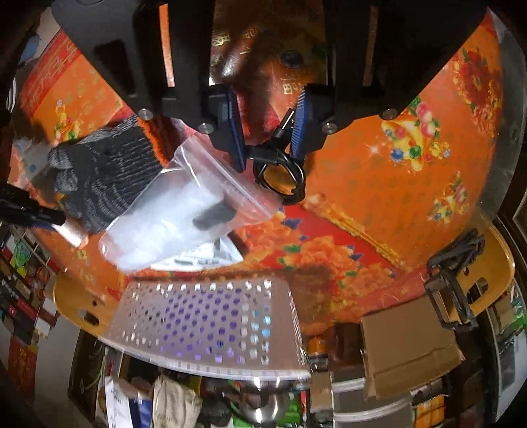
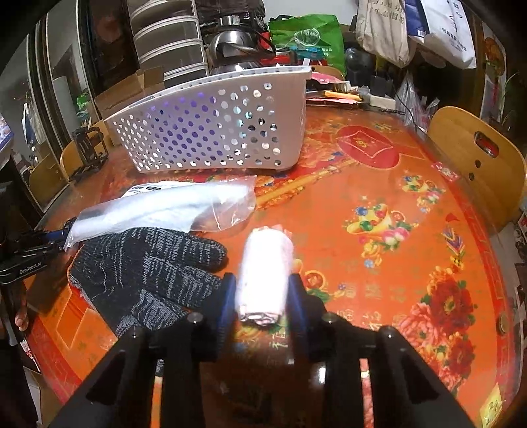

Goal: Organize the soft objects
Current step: 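Grasp the black cable with the left tool while the right tool grasps the pink-white rolled cloth, then carry the cable and rolled cloth with both tools over the white basket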

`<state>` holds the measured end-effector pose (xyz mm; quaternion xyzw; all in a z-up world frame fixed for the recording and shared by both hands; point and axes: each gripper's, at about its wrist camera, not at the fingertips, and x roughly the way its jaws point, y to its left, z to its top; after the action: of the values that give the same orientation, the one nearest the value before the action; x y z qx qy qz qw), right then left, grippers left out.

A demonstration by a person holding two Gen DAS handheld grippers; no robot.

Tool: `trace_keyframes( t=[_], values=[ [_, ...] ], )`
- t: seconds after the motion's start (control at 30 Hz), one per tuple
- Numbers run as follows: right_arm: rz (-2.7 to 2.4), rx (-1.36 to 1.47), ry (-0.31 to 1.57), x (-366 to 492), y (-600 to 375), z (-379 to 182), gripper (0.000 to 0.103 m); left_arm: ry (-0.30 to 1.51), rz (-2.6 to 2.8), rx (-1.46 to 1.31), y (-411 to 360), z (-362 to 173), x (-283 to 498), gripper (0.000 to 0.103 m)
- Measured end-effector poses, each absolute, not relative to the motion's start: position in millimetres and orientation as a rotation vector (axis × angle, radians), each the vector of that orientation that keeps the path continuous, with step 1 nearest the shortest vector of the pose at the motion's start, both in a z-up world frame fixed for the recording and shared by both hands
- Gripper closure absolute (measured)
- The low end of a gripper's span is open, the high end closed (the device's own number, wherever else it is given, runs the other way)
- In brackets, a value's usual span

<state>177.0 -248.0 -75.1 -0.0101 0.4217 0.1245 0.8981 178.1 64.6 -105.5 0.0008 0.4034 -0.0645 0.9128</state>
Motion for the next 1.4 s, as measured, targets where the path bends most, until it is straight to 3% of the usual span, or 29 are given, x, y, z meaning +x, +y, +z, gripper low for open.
trace_keyframes(
  t=[1.4],
  values=[
    [0.317,-0.032,0.682,148,-251,-28,0.076,0.679,-0.108,-0.110,86,-54,147,0.078]
  ],
)
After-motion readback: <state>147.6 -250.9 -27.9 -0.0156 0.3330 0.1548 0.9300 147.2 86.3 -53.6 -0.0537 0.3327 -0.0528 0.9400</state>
